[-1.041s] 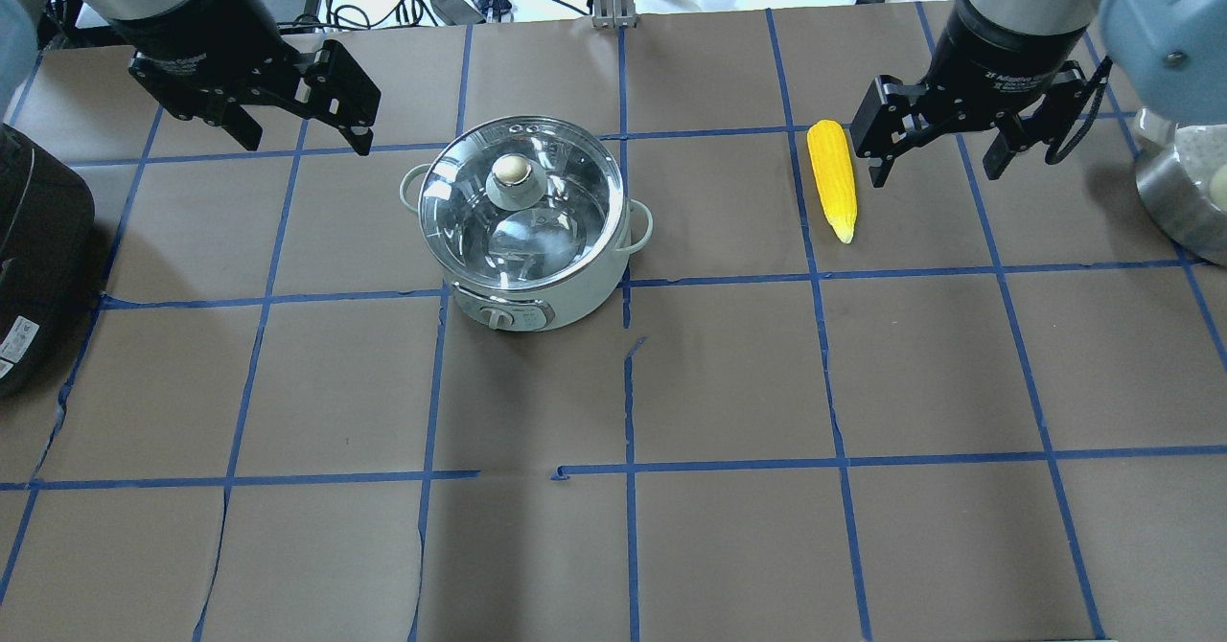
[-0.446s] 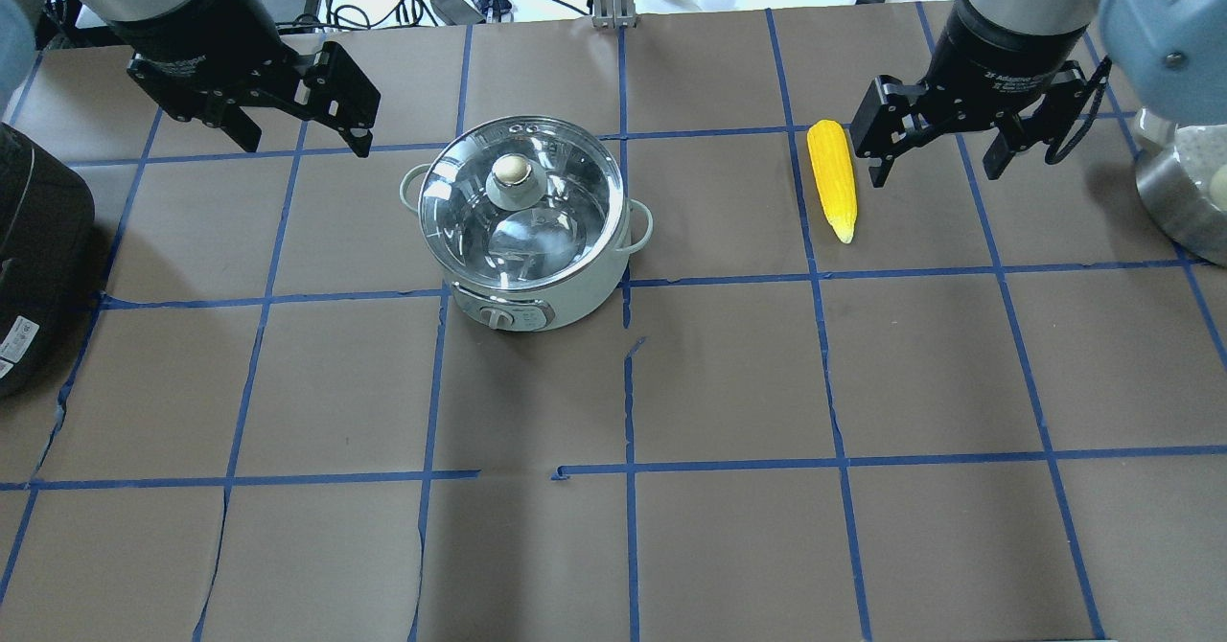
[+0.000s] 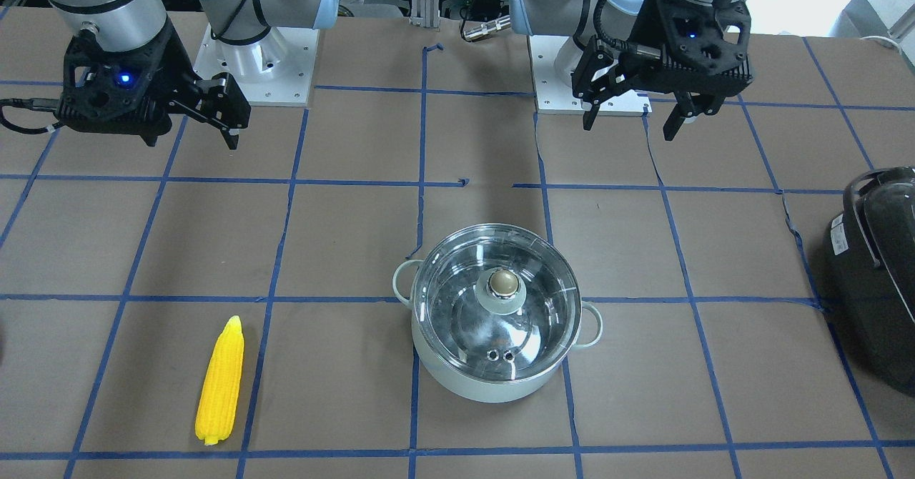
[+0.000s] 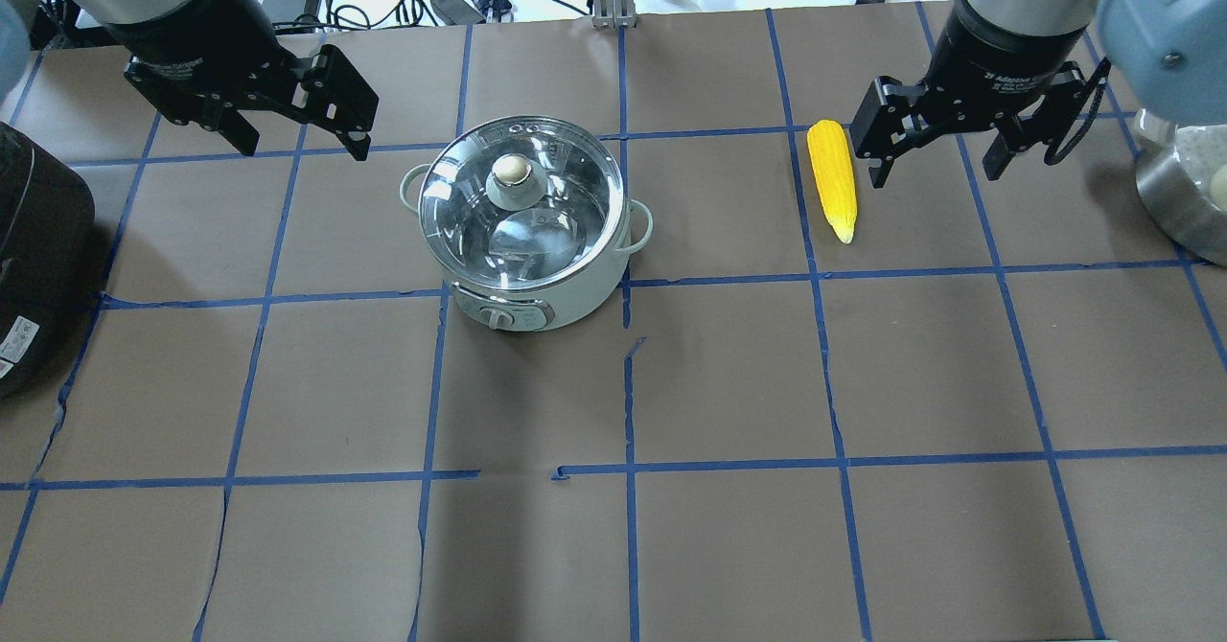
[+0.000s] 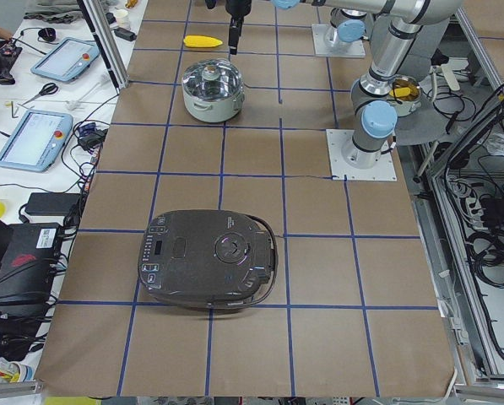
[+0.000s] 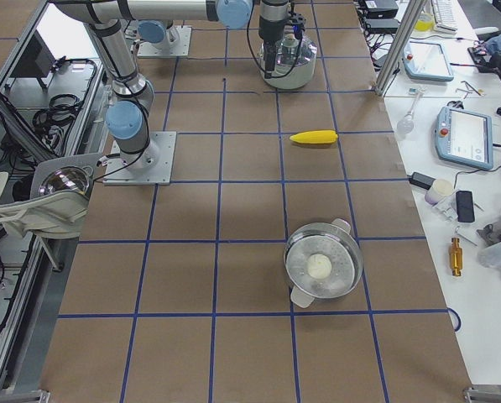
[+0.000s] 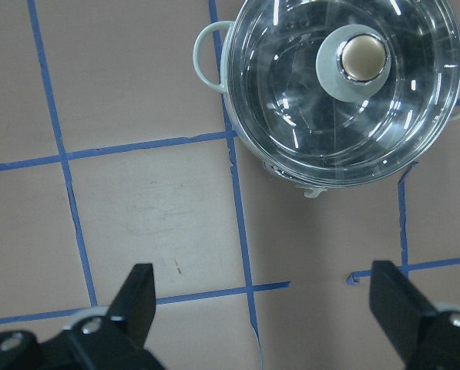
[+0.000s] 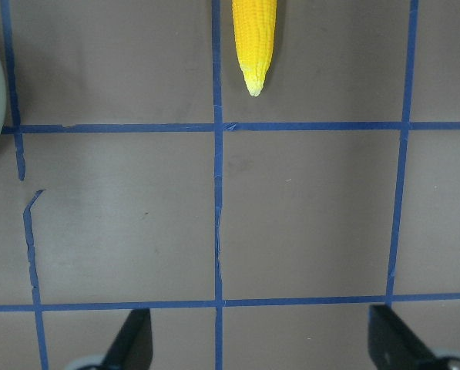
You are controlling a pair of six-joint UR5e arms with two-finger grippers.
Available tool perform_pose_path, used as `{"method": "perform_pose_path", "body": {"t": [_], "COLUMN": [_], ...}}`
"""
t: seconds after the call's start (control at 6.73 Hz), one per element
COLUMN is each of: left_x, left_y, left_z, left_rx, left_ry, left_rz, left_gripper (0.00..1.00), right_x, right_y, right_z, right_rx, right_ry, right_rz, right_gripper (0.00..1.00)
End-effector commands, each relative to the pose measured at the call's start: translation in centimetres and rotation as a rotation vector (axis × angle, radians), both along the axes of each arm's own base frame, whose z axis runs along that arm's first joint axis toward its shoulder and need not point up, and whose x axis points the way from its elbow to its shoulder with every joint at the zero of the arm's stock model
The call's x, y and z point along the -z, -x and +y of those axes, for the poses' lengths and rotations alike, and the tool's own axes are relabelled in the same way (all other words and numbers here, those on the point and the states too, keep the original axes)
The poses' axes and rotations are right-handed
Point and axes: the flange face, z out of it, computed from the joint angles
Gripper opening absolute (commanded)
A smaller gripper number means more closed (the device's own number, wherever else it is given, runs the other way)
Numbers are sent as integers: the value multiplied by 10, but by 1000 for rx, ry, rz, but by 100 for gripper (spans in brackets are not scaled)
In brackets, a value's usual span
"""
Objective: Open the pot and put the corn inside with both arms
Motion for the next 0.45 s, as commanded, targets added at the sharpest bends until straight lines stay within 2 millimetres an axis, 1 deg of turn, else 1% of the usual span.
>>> {"method": "perform_pose_path", "body": {"t": [0.0,0.15,0.3], "left_x": [2,1,2], "left_y": [0,0,0], "left_z": [-3,-3,-3], "left_rx": [1,1,1], "left_ry": [1,4,3], "left_rz": [3,3,1], "left_gripper": [100,100,100], "right_x": [-1,0,-1], "right_y": [0,0,4], "right_z": [0,1,0], "right_rx": [-1,0,-4], "right_ry": [1,0,0], "right_rz": [-1,2,43], "right_gripper": [100,100,100]}}
